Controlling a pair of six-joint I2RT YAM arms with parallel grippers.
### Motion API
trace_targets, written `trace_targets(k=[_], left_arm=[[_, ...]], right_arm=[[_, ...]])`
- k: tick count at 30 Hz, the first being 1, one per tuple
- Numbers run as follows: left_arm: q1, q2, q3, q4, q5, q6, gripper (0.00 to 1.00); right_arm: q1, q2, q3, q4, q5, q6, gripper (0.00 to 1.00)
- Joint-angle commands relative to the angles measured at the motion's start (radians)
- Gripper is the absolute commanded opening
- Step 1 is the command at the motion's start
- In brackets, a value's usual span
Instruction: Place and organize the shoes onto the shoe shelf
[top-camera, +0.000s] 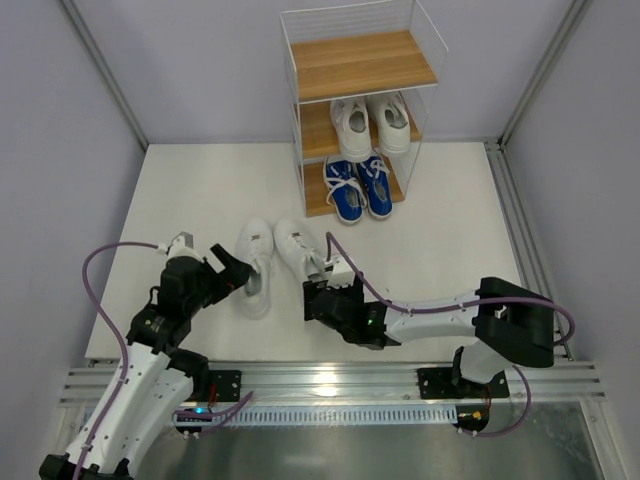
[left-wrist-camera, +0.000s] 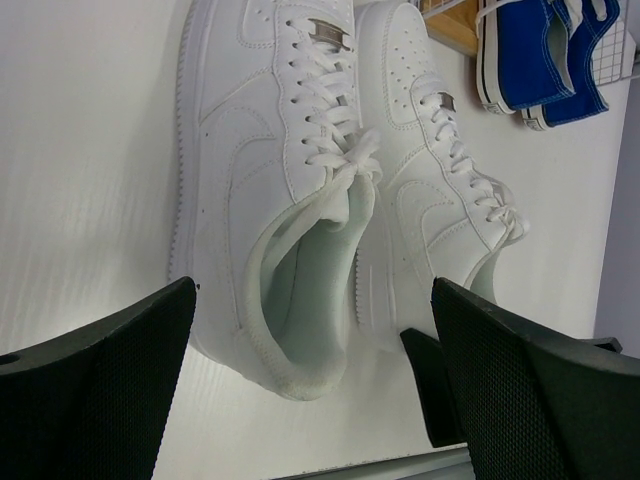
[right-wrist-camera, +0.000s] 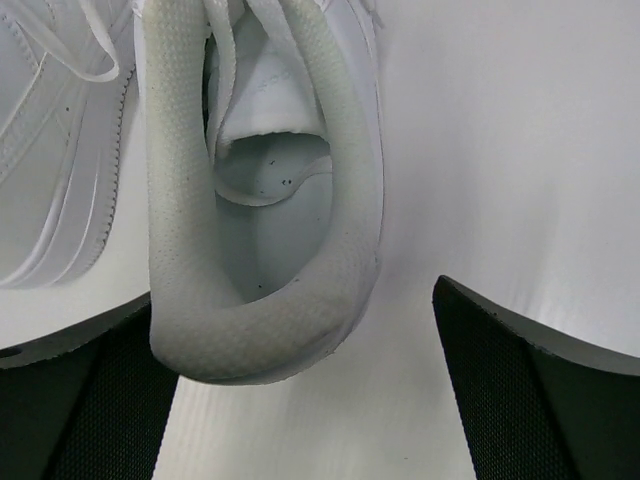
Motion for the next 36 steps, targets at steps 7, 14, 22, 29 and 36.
trace_targets(k=[7,14,22,29,36], left_arm=[[0.005,0.042,0.01,0.056,0.021,0.001,1.0],[0.003,0.04,0.007,0.063,0.015,-0.004,1.0],[0.005,0.053,0.012,0.063,0.018,0.004,1.0],[0.003,0.06,0.009,0.068,0.018,0.003,1.0],[0.003,0.062,0.013,0.065,0.018,0.01,1.0]], right_arm=[[-0.119,-0.205,-0.2,0.189,-0.232,-0.45,1.0],[-0.231,-0.297,-0.251,0.243,-0.474,-0.521,1.0],[-0.225,-0.254,-0.238,0.415,-0.637,-0.513,1.0],[-0.222,-0.131,-0.113,0.346,-0.51,-0.532,1.0],[-0.221,-0.064,-0.04,0.257,-0.3,-0.527,1.0]])
